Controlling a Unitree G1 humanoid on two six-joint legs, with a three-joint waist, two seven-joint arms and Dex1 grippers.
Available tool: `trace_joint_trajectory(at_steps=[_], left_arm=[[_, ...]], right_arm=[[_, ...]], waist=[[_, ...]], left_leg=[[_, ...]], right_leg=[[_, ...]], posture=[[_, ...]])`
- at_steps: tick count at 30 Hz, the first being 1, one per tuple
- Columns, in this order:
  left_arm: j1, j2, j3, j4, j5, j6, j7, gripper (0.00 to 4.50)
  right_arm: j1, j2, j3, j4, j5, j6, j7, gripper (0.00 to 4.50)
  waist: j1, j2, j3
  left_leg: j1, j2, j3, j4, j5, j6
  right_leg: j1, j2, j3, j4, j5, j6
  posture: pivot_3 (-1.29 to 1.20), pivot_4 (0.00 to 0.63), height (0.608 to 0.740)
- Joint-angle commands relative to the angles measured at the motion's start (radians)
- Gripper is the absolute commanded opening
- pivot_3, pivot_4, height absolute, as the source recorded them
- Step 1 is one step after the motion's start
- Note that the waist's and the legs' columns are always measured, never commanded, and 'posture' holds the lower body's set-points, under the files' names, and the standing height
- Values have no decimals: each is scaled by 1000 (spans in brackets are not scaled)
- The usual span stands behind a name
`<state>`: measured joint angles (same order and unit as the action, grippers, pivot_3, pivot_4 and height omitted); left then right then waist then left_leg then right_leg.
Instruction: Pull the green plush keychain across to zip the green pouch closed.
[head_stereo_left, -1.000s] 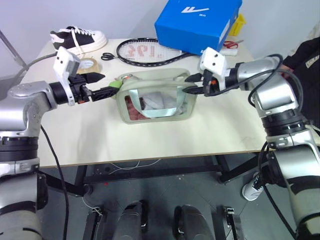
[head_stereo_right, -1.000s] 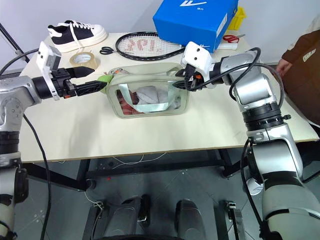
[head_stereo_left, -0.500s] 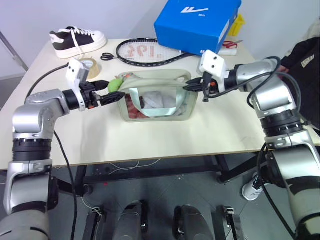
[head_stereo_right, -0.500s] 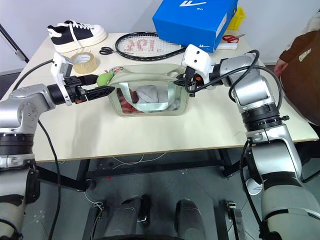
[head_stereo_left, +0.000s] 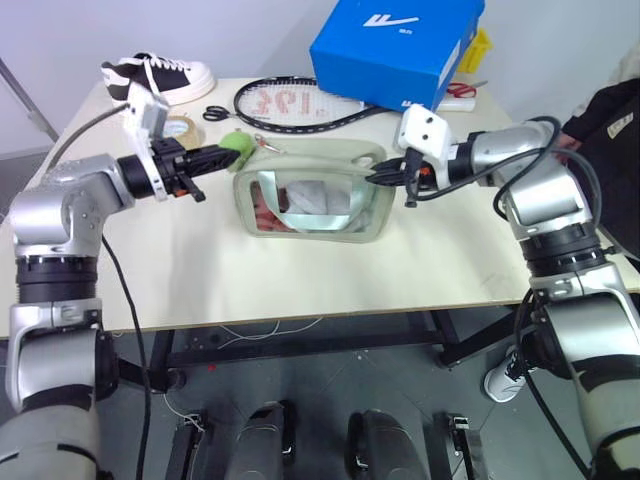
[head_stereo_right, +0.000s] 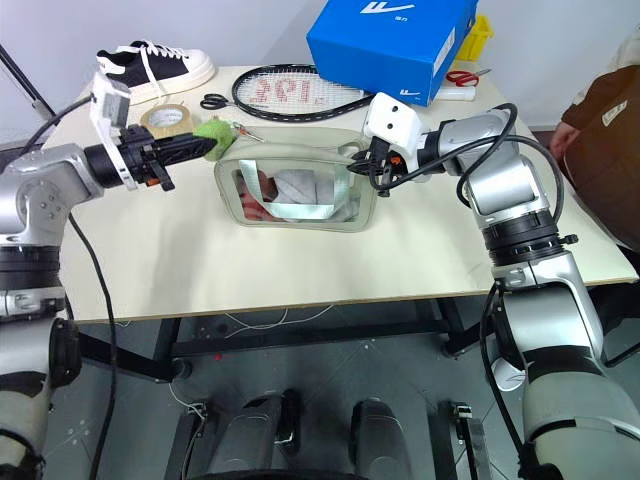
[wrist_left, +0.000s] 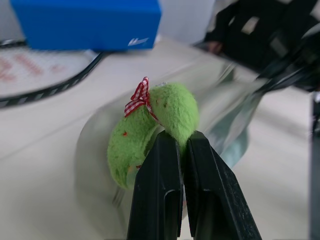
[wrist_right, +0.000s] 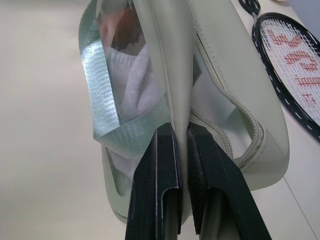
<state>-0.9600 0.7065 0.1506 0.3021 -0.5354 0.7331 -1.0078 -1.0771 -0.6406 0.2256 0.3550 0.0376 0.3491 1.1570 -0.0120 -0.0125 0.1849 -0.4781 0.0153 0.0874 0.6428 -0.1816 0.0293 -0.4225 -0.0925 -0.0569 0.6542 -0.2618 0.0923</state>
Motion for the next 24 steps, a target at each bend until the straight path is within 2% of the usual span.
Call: trace_joint_trajectory(at_steps=[1,3,7,10,12,13,14,18,24], left_arm=[[-75,-36,-4,18,17,-57,23,33],[-92,-68,-39,31,55,-96,35,33],[-72,-91,-186,66,228,-269,28,33],[-61,-75,-228,80,291,-355,5,33],[-70,-72,-214,81,281,-354,-14,33],[-82,-70,-197,81,265,-342,-23,686],[-95,-62,-183,78,251,-327,-37,993],[-139,-21,-154,92,247,-301,-51,2886],[-117,86,-142,125,273,-308,-107,2886]], right_arm=[[-5,-5,-15,-39,0,4,-5,0],[-5,-2,-15,-41,0,7,-7,0],[-7,4,-15,-42,1,12,-13,0],[-4,4,-17,-46,2,14,-16,0],[-1,2,-19,-48,3,17,-18,0],[1,1,-21,-47,4,16,-19,0],[1,1,-21,-46,4,17,-20,0],[0,5,-22,-41,7,17,-23,0],[-6,13,-21,-27,7,10,-26,0]], waist=[[0,0,0],[0,0,0],[0,0,0],[-1,0,0],[-1,0,0],[-1,0,0],[-2,0,0],[-1,0,0],[-3,0,0]], left_leg=[[0,0,0,1,0,0],[0,0,0,1,0,0],[0,0,1,2,0,0],[0,0,1,2,0,0],[0,0,1,2,0,0],[0,1,1,2,0,0],[0,1,1,2,0,0],[0,1,1,3,-1,1],[0,1,1,2,-1,1]], right_leg=[[0,0,0,0,0,0],[1,0,0,1,0,0],[1,1,0,1,0,1],[1,1,0,1,0,1],[0,1,0,1,0,1],[0,1,0,1,0,1],[0,1,0,1,0,1],[0,1,0,1,0,1],[0,1,0,1,0,1]], posture=[[0,150,740],[0,150,740],[0,150,740],[0,150,740],[0,150,740],[0,150,740],[0,150,740],[0,150,740],[0,150,740]])
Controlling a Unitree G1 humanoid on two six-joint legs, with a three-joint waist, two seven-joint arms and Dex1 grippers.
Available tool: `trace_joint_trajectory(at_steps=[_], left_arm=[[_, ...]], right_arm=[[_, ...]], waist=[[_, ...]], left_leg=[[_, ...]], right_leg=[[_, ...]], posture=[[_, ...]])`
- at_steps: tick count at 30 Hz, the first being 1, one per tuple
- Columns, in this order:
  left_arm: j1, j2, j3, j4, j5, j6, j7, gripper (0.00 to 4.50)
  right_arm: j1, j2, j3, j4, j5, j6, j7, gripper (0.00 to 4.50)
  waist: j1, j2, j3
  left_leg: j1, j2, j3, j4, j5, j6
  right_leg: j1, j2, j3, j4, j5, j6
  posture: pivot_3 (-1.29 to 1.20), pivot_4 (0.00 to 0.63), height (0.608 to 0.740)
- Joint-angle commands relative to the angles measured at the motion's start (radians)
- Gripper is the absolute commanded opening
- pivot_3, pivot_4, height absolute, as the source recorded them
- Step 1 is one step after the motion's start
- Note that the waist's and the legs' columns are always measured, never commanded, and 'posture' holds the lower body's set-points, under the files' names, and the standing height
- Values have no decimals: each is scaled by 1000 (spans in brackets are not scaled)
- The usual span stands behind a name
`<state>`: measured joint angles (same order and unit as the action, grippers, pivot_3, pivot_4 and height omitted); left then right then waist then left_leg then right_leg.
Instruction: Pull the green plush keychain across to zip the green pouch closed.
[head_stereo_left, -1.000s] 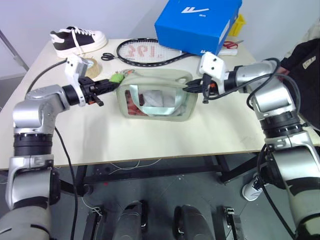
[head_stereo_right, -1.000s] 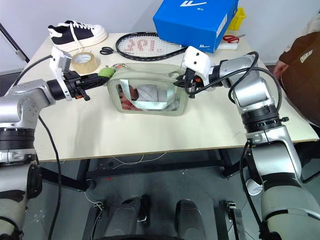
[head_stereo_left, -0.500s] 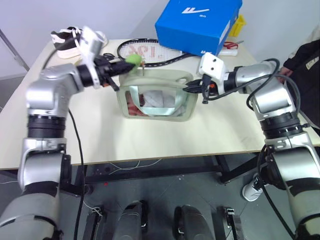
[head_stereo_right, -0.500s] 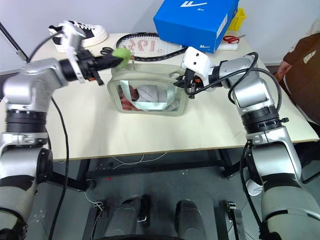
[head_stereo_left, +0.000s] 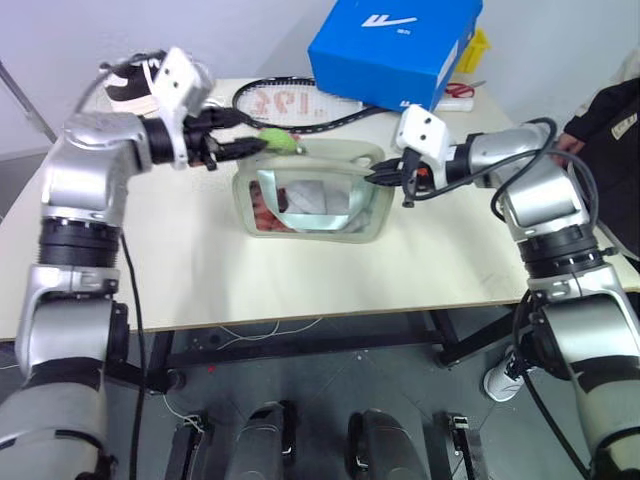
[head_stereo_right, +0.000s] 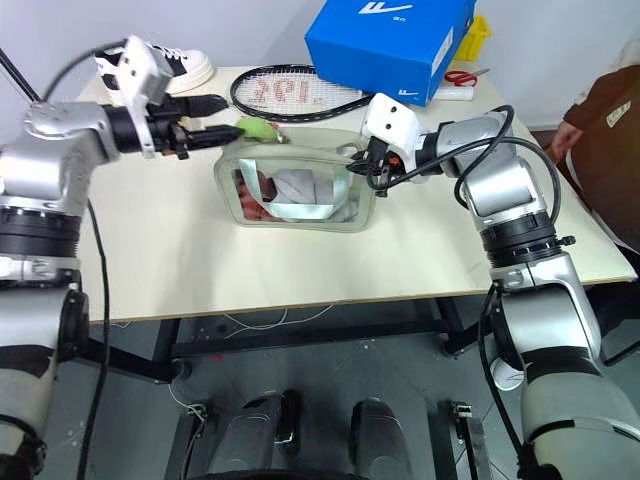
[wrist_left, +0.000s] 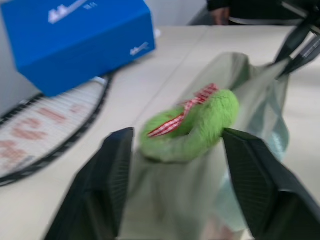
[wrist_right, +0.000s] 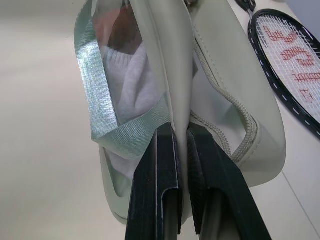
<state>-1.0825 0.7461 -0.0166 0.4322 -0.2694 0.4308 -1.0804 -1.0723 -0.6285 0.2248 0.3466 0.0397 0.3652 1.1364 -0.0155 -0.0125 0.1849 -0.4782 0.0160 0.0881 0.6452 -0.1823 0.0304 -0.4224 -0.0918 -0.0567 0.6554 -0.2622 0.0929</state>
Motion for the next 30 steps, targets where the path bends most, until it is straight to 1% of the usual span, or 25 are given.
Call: trace_joint_trajectory(at_steps=[1,3,6,10,15,16,18,19,22,26,29,30], left_arm=[[16,58,23,-7,7,-4,-45,2886],[67,71,12,-12,16,-28,-59,2886],[110,50,12,8,27,-44,-36,2886],[156,-20,10,25,23,-49,-9,2886],[148,-81,37,61,18,-50,33,2886],[147,-86,40,57,12,-47,29,2649],[145,-89,44,39,-3,-36,18,2020],[144,-89,48,30,-10,-29,18,1582],[142,-81,56,18,-18,-16,16,47],[157,-63,54,3,-14,-8,10,47],[168,-61,48,-12,-8,0,17,0],[175,-62,48,-23,-9,4,20,0]], right_arm=[[-12,1,-20,-17,5,-7,-5,0],[-14,2,-20,-16,5,-7,-5,0],[-17,2,-19,-14,5,-6,-3,0],[-14,-3,-18,-23,6,2,2,0],[-13,-6,-19,-25,6,5,4,0],[-12,-6,-19,-26,5,6,4,0],[-13,-6,-18,-27,5,7,4,0],[-12,-7,-18,-27,5,7,4,0],[-11,-8,-19,-29,4,7,2,0],[-16,-6,-22,-25,5,13,-3,0],[-25,-16,-25,-39,24,32,29,1128],[-34,-27,-24,-39,23,24,43,1684]], waist=[[0,0,0],[0,0,0],[2,0,0],[3,0,0],[2,0,0],[1,0,0],[1,0,0],[1,0,0],[2,0,0],[2,0,0],[1,0,0],[1,0,0]], left_leg=[[0,0,0,0,0,0],[0,0,0,0,0,0],[0,0,0,0,0,0],[0,0,0,1,0,0],[0,0,0,1,0,0],[0,0,0,1,0,0],[0,0,0,1,0,0],[0,0,0,1,0,0],[0,0,0,1,0,0],[0,0,0,1,0,0],[0,0,0,1,0,0],[0,0,0,1,0,0]], right_leg=[[0,0,0,0,0,0],[0,0,0,0,0,0],[0,0,0,0,0,0],[0,0,0,0,0,0],[0,0,0,1,0,0],[0,0,0,1,0,0],[0,0,0,1,0,0],[0,0,0,1,0,0],[0,0,0,1,0,0],[0,0,0,1,0,0],[0,0,0,1,0,0],[0,0,0,1,0,0]], posture=[[0,150,740],[0,150,740],[0,150,740],[0,150,740],[0,150,740],[0,150,740],[0,150,740],[0,150,740],[0,150,740],[0,150,740],[0,150,740],[0,150,740]])
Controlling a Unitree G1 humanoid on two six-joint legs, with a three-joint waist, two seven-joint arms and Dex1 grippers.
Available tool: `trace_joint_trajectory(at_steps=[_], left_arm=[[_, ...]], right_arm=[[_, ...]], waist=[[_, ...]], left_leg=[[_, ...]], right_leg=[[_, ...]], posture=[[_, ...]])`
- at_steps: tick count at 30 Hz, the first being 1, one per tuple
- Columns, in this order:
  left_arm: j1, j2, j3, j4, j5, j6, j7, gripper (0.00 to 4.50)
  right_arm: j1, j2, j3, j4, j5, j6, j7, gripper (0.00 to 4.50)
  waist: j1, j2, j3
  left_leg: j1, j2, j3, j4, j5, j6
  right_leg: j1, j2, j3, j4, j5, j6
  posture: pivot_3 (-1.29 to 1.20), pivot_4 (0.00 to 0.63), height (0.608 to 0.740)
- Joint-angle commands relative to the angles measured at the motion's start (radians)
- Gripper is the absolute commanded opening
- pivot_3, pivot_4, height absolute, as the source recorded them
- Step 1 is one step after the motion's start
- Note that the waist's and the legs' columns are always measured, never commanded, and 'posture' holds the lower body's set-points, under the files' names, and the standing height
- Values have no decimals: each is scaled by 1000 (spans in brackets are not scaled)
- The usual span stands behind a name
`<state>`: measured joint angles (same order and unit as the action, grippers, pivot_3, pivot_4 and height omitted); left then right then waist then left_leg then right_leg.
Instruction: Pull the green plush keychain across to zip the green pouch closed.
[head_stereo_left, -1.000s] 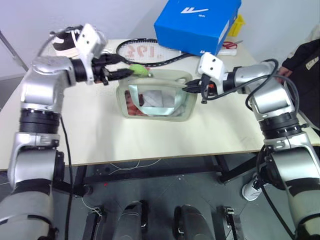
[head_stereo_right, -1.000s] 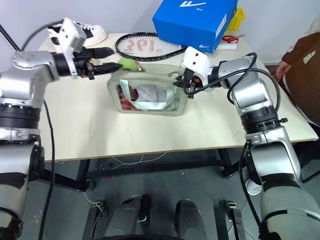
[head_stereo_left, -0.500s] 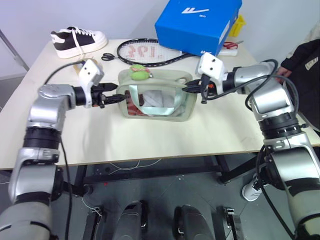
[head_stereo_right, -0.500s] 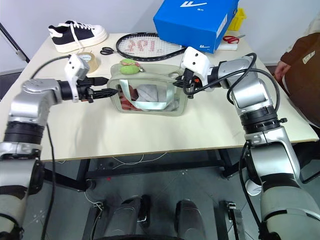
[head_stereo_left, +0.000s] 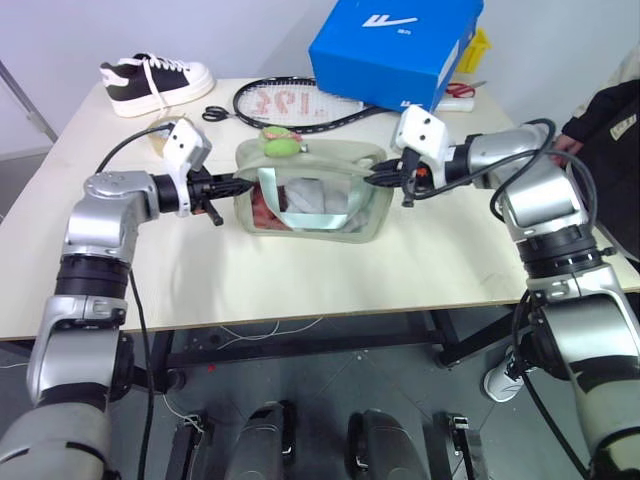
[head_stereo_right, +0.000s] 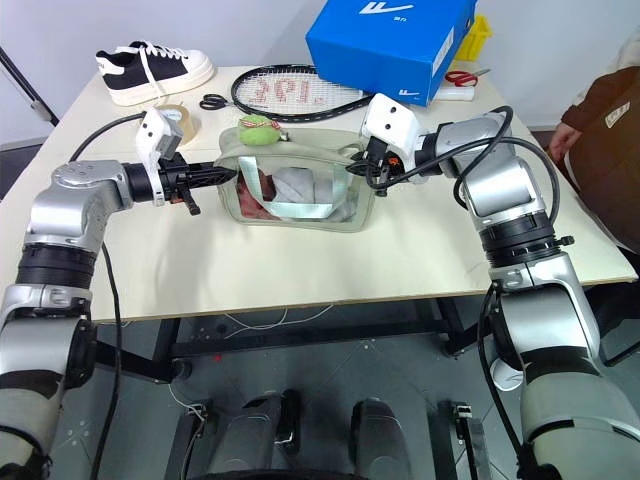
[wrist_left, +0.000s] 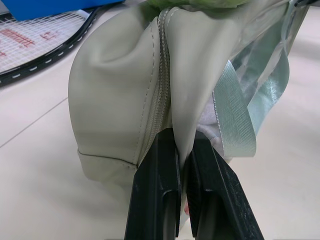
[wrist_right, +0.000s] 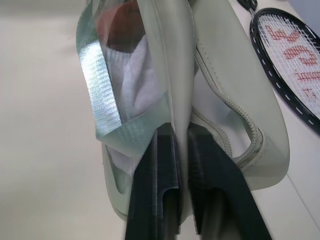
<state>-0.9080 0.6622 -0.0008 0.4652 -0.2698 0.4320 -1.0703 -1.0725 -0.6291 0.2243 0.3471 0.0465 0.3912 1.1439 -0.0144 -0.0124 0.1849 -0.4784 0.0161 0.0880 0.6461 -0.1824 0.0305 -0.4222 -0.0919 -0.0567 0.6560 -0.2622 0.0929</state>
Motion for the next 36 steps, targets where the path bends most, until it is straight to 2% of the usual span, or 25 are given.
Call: trace_joint_trajectory(at_steps=[1,4,5,6,9,15,21,25,30,36], left_arm=[[6,20,32,-65,-11,6,12,0],[17,18,33,-87,-16,19,20,0],[20,19,34,-91,-17,22,20,0],[23,20,35,-96,-18,25,22,0],[31,22,38,-108,-19,39,27,0],[21,7,46,-109,-18,45,55,0],[29,3,42,-124,-21,55,52,0],[38,3,44,-138,-25,64,55,0],[44,4,47,-142,-24,66,58,0],[47,5,48,-144,-24,69,61,0]], right_arm=[[-50,-36,-25,-30,9,-16,40,2143],[-116,-53,-27,12,-14,-52,49,3653],[-135,-52,-27,18,-16,-55,50,4325],[-158,-43,-27,20,-12,-46,49,4464],[-213,41,-41,-8,24,3,-1,4464],[-196,258,-5,-34,30,2,-110,4464],[-237,317,5,131,-6,-98,-154,4464],[-253,330,10,212,-21,-156,-162,2629],[-266,353,3,256,-25,-183,-170,21],[-291,327,-45,255,-16,-147,-209,21]], waist=[[1,0,0],[0,0,0],[0,0,0],[1,0,0],[-1,0,0],[-3,0,0],[7,0,0],[0,0,0],[-5,0,0],[0,0,0]], left_leg=[[0,0,0,0,0,0],[0,0,0,0,-1,1],[0,0,0,0,-1,2],[0,0,0,0,-2,3],[0,0,0,0,-2,3],[0,0,0,0,0,0],[-1,-1,-1,2,0,0],[-1,-1,-1,1,0,0],[-1,-1,0,1,0,0],[-1,-1,0,1,0,0]], right_leg=[[0,0,0,0,0,0],[0,0,0,0,0,0],[0,0,0,0,0,0],[0,0,0,0,0,0],[-1,0,0,0,0,0],[-1,0,0,1,0,0],[1,0,-1,1,0,0],[0,0,0,2,0,0],[-1,0,0,2,0,0],[-1,0,0,2,0,0]], posture=[[0,150,740],[0,150,740],[0,150,740],[0,150,740],[0,150,740],[0,150,740],[0,150,740],[0,150,740],[0,150,740],[0,150,740]])
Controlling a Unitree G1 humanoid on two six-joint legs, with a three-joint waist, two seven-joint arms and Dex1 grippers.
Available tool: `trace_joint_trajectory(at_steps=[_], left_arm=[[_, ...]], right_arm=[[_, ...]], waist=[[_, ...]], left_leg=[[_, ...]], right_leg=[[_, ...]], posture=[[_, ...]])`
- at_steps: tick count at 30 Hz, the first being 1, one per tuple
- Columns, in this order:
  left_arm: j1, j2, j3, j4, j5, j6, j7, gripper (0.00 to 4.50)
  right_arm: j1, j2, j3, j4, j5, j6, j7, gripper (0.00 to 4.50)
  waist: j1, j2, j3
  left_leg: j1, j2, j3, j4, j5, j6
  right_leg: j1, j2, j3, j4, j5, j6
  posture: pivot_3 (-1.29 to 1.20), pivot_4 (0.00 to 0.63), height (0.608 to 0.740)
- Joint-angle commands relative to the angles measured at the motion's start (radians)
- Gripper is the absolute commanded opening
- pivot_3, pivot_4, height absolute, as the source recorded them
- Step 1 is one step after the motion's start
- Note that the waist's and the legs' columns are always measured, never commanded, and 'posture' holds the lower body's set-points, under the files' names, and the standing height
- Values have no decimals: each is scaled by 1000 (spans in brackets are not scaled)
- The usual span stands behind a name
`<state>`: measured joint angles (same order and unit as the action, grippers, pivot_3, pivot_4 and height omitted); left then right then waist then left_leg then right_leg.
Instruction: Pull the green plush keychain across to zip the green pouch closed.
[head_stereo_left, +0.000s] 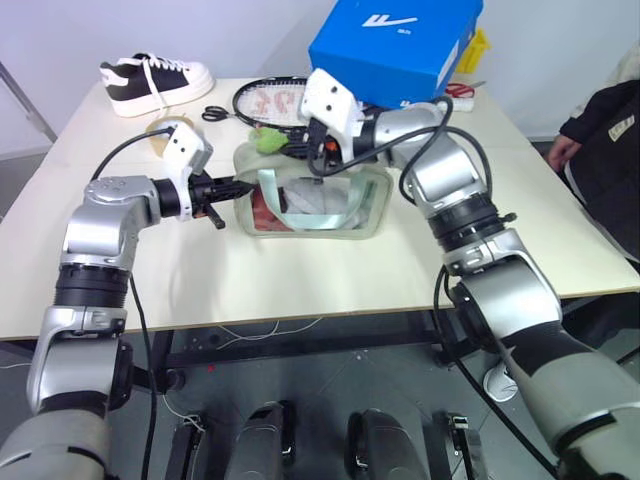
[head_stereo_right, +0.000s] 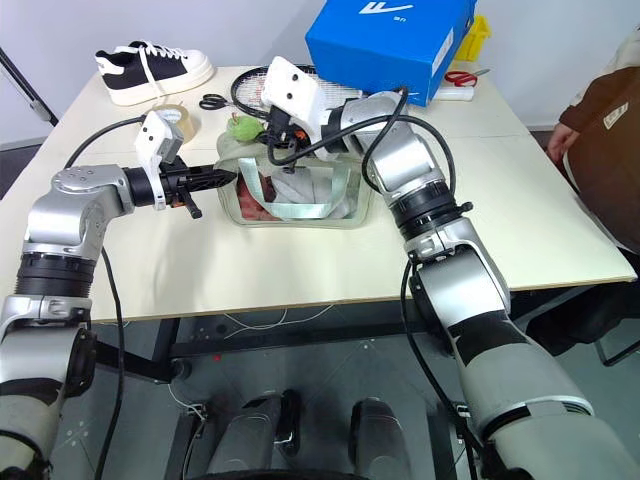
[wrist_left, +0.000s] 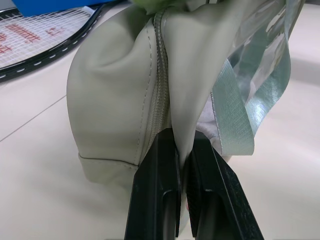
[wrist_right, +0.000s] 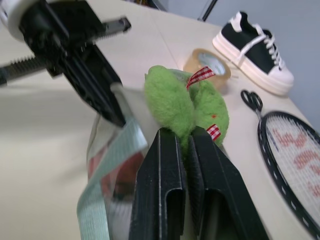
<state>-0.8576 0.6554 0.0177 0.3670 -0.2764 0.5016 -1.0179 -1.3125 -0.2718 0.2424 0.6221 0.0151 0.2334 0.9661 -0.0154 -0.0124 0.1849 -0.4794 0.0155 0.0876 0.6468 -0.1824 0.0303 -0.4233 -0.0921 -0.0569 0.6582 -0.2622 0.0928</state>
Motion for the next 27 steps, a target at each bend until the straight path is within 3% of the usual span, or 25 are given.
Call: trace_joint_trajectory(at_steps=[1,8,20,24,27], left_arm=[[-1,12,30,-47,-18,1,8,0],[13,20,36,-63,-26,14,11,0],[5,3,24,-50,-29,15,19,0],[2,4,22,-48,-30,17,17,0],[-1,4,19,-50,-32,21,17,0]], right_arm=[[-59,-50,-82,-26,17,24,-49,21],[-51,-214,-181,-97,-1,131,-164,21],[209,-421,-235,-207,-77,165,-350,21],[383,-398,-229,-204,-91,172,-440,21],[492,-323,-206,-182,-91,151,-507,21]], waist=[[2,0,0],[1,0,0],[2,0,0],[3,0,0],[1,0,0]], left_leg=[[0,0,0,0,0,0],[0,0,0,0,0,0],[0,0,1,0,-1,1],[0,0,1,0,0,0],[0,0,1,0,0,0]], right_leg=[[0,0,0,0,0,0],[0,-1,0,0,0,0],[0,-1,0,0,0,0],[0,-1,0,0,0,0],[1,-1,0,0,0,0]], posture=[[0,150,740],[0,150,740],[0,150,740],[0,150,740],[0,150,740]])
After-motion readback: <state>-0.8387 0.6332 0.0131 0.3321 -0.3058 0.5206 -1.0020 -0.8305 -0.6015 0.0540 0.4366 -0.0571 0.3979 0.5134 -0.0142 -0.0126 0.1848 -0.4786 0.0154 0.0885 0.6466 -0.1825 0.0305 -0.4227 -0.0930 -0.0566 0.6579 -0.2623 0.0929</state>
